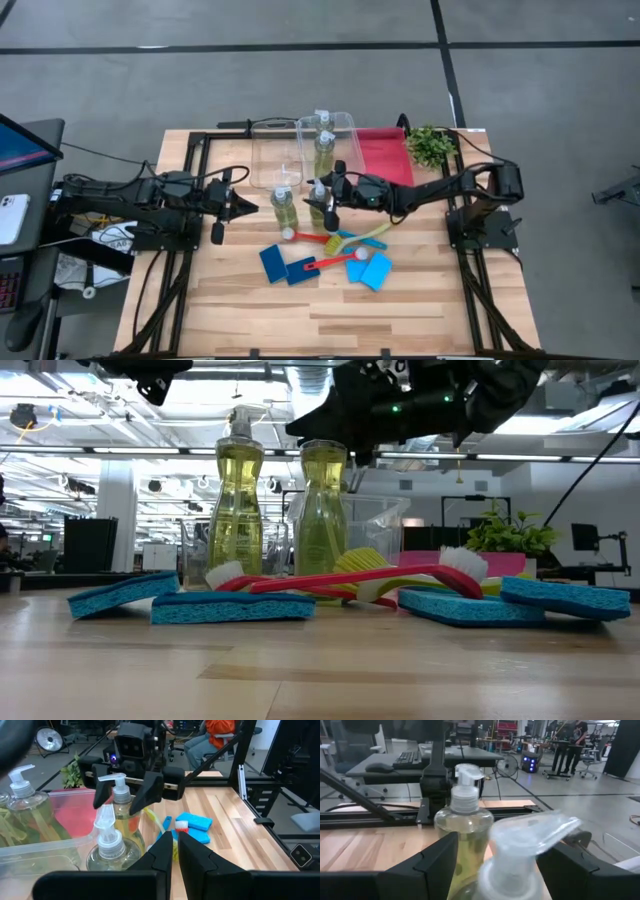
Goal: Pick & Place Kitchen Sink Supplies
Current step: Put the yellow soap dispenser into the right transparent bin
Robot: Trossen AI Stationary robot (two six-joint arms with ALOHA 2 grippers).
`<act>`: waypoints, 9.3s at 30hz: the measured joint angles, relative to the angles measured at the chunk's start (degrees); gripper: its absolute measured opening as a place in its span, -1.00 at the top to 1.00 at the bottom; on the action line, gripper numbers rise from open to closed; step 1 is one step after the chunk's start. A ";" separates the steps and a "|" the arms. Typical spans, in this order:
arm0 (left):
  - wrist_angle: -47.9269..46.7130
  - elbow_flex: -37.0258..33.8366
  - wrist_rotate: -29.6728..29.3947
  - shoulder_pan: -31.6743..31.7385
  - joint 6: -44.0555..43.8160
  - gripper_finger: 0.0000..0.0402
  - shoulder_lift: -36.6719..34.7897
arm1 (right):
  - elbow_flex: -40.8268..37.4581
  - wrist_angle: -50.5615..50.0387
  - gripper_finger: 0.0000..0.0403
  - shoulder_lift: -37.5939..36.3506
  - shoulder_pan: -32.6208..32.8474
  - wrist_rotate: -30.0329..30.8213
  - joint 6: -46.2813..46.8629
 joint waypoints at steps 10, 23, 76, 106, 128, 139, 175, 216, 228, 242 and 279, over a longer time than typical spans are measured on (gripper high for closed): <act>0.59 0.00 -0.02 0.00 0.00 0.85 0.00 | 0.00 -0.58 -0.24 -0.80 0.33 0.15 0.02; 1.03 0.02 -0.02 0.01 -0.02 0.85 0.00 | 0.00 -1.90 -0.03 -1.33 0.35 1.87 0.02; 1.21 0.04 0.00 0.01 -0.02 0.85 0.00 | 23.81 -38.77 0.51 -16.20 0.03 3.51 -5.66; 1.45 0.04 0.00 0.02 -0.03 0.85 0.00 | 24.57 -43.22 0.52 -16.09 -13.86 6.92 -5.57; 1.64 0.04 0.00 0.02 -0.03 0.85 0.02 | 23.34 -44.43 0.52 -12.89 -17.83 4.22 -4.01; 1.77 0.04 -0.01 0.02 -0.03 0.85 0.02 | 23.28 -43.08 0.52 -5.70 -18.81 4.26 -3.65; 2.01 0.04 0.00 0.00 -0.02 0.85 0.02 | 23.28 -56.56 0.22 -3.06 -18.86 5.11 -1.13; 2.03 0.04 0.00 0.02 -0.04 0.85 0.41 | 41.03 -89.84 -0.27 -6.39 -16.20 4.68 0.13; 2.96 0.04 0.00 0.01 -0.02 0.85 5.04 | 41.00 -84.67 -0.27 -8.85 -4.24 9.43 1.42; 4.04 0.04 -2.45 0.22 2.54 0.85 8.99 | 27.40 -76.88 -0.27 -10.64 14.52 23.88 8.50; 7.62 -5.66 2.52 13.70 2.92 0.85 7.76 | -6.64 -53.98 -0.26 -44.64 24.92 37.69 10.64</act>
